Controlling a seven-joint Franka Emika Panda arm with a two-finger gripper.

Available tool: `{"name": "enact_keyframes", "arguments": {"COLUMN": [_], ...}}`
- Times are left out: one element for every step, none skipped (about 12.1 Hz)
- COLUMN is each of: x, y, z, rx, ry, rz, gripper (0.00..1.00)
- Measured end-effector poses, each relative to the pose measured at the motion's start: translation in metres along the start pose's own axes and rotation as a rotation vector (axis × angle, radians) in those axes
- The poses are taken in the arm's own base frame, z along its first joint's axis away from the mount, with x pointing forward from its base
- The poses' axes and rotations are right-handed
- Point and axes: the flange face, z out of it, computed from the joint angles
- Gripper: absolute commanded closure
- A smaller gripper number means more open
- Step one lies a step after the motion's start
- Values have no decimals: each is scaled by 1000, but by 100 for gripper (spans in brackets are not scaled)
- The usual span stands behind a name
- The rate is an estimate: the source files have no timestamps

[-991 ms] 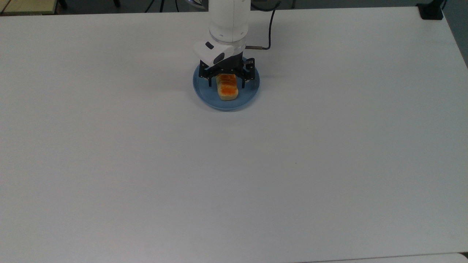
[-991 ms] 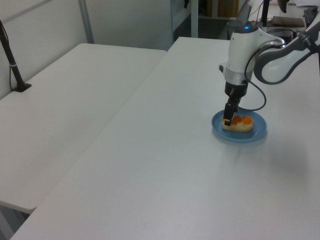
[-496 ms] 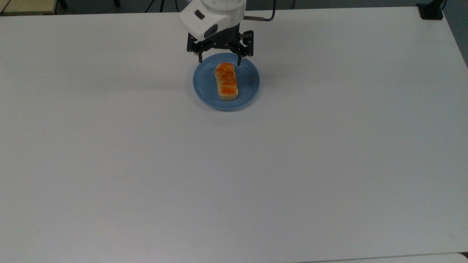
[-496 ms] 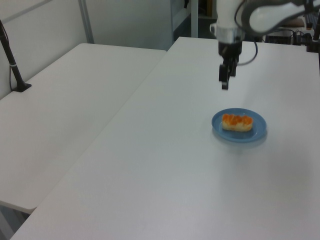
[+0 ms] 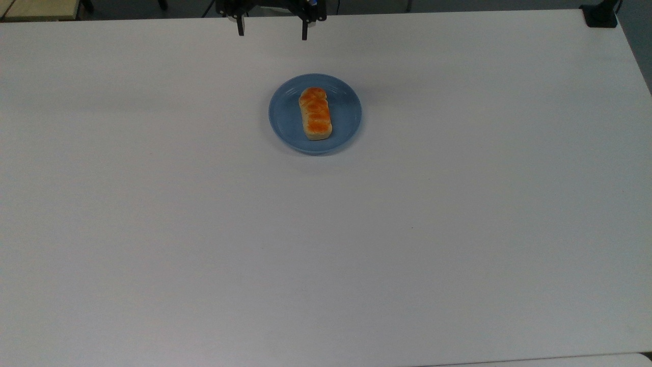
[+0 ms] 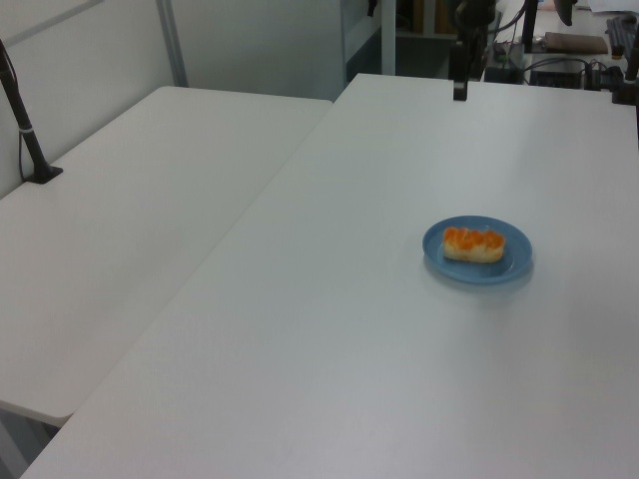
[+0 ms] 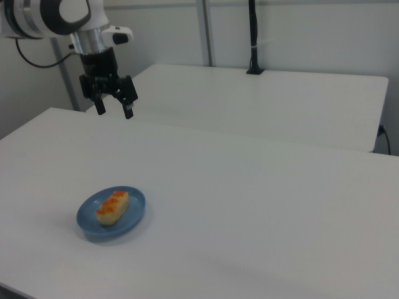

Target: Put the bread on a plate

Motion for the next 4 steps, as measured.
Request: {"name": "enact_keyframes", "arguments": {"x": [-2, -3, -5, -7], "y": [8, 17, 27, 37], "z": [-9, -17, -22, -24], "rx": [1, 2, 3, 5], "ry": [4, 15, 23, 27], "rz": [8, 21, 34, 39], "gripper": [0, 0, 0, 0]}}
